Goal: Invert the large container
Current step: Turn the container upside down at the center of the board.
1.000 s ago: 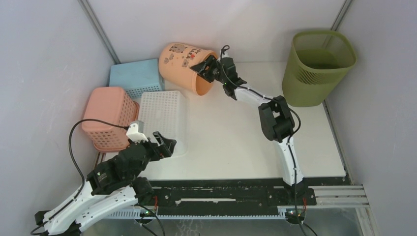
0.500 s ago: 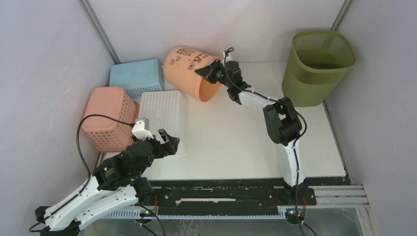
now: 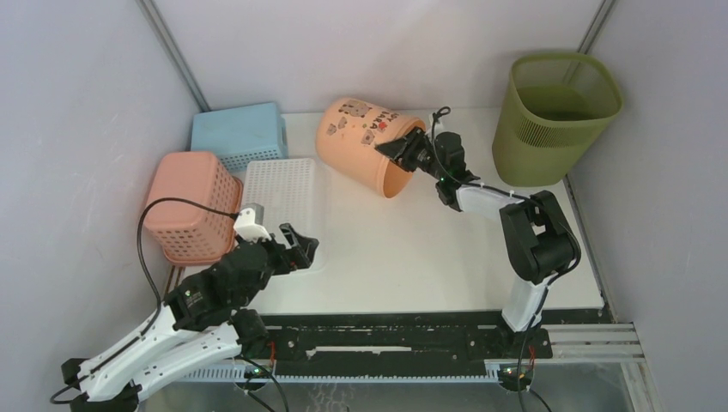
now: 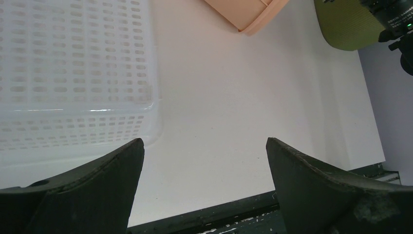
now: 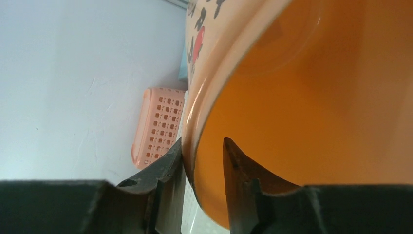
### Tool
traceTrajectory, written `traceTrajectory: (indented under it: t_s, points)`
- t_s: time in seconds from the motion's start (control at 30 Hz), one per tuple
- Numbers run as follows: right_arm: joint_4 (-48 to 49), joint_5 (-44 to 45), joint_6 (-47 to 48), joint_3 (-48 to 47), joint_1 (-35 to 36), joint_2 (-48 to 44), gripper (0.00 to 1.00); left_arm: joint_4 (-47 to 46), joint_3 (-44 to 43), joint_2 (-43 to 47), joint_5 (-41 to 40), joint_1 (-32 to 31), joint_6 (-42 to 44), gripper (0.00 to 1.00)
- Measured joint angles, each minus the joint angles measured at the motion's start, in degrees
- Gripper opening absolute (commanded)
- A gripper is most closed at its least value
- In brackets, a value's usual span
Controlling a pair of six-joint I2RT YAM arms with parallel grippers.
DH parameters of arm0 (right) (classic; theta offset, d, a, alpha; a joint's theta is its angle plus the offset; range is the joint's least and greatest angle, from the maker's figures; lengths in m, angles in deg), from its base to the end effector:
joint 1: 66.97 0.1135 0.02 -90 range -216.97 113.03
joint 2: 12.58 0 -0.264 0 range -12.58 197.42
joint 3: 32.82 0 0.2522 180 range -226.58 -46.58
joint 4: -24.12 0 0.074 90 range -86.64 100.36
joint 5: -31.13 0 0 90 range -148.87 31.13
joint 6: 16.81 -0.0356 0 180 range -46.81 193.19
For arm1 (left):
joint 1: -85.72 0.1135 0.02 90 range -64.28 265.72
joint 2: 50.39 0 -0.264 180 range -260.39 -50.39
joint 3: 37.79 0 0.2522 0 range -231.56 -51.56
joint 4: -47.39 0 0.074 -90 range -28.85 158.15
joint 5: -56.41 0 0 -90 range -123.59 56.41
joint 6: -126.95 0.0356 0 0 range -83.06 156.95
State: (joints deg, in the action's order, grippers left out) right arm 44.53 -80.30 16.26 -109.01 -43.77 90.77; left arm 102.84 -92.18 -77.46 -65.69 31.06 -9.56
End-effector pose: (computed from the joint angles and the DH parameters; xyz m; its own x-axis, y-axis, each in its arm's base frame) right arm 0.3733 0.1742 0.2426 -0.6457 0.5719 -0.5059 -0.2915 0.4277 0.8556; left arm 0.0738 -0.0713 0.3003 -0.4924 -0.3681 -0.7887 0.0912 0.8793 -0.4674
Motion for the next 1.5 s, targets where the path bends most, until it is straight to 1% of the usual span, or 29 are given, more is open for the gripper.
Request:
traceTrajectory:
  t_s: [0.1, 0.33, 0.37, 0.4, 0.5, 0.53, 0.57, 0.67, 0.73, 0.87, 0.93, 1.03, 1.1, 1.13, 1.2, 1.3, 1.4, 1.5]
  points:
    - [-0.5, -0.3, -0.2, 0.6, 0.0, -0.1, 0.46, -0.5, 0.0, -1.2, 0.5, 0.0, 0.0, 1.0]
    - [-2.1, -0.2, -0.9, -0.7, 0.0, 0.5, 0.45, -0.5, 0.0, -1.2, 0.8, 0.0, 0.0, 1.0]
    - [-2.5, -0.2, -1.0, -1.6, 0.0, 1.1, 0.45, -0.5, 0.0, -1.1, 0.8, 0.0, 0.0, 1.0]
    - [-2.8, -0.1, -1.1, -2.6, 0.1, 1.8, 0.41, -0.5, 0.0, -1.0, 0.8, 0.0, 0.0, 1.0]
    - [-4.0, 0.2, -1.4, -5.8, 0.3, 4.1, 0.38, -0.5, 0.0, -0.9, 0.8, 0.0, 0.0, 1.0]
    - [-4.4, 0.2, -1.5, -6.8, 0.5, 4.6, 0.34, -0.5, 0.0, -0.9, 0.8, 0.0, 0.0, 1.0]
    - [-5.0, 0.4, -1.5, -7.9, 0.5, 5.2, 0.27, -0.5, 0.0, -0.9, 0.8, 0.0, 0.0, 1.0]
    - [-5.3, 0.3, -1.9, -9.6, 0.6, 6.2, 0.01, -0.5, 0.0, -0.9, 0.8, 0.0, 0.0, 1.0]
    - [-4.8, 0.5, -2.1, -10.1, 0.6, 6.3, 0.0, -0.5, 0.0, -0.7, 0.8, 0.0, 0.0, 1.0]
    - [-1.5, -0.9, -4.5, -10.5, -0.1, 7.3, 0.0, -0.5, 0.0, -0.5, 0.8, 0.0, 0.0, 1.0]
    - [2.7, -2.6, -7.5, -10.5, -0.8, 9.5, 0.0, -0.5, 0.0, -0.5, 0.7, 0.0, 0.0, 1.0]
    - [12.5, -5.4, -13.8, -11.3, -2.2, 14.2, 0.0, -0.7, -0.2, -0.8, 0.0, 0.1, 1.4, 1.0]
    - [18.7, -6.3, -18.1, -12.5, -3.3, 16.6, 0.0, -1.1, -2.2, -2.9, -0.5, 1.0, 4.0, 1.0]
    - [22.6, -6.8, -21.0, -13.3, -3.9, 18.3, 0.0, -1.3, -4.2, -4.9, -0.5, 1.9, 5.3, 1.0]
    - [29.0, -7.1, -26.4, -15.5, -4.6, 22.0, 0.0, -2.2, -11.2, -10.9, 0.3, 5.9, 8.5, 1.0]
    - [36.8, -6.4, -33.9, -20.3, -5.6, 28.7, 0.0, -6.6, -22.3, -20.3, 6.1, 17.2, 11.7, 1.0]
    - [39.3, -6.0, -37.6, -24.4, -5.9, 32.7, 0.0, -9.9, -30.8, -28.5, 13.1, 29.3, 12.1, 1.0]
    - [40.4, -6.1, -39.6, -28.8, -5.7, 35.0, 0.0, -12.4, -36.8, -36.6, 18.0, 36.8, 11.9, 1.0]
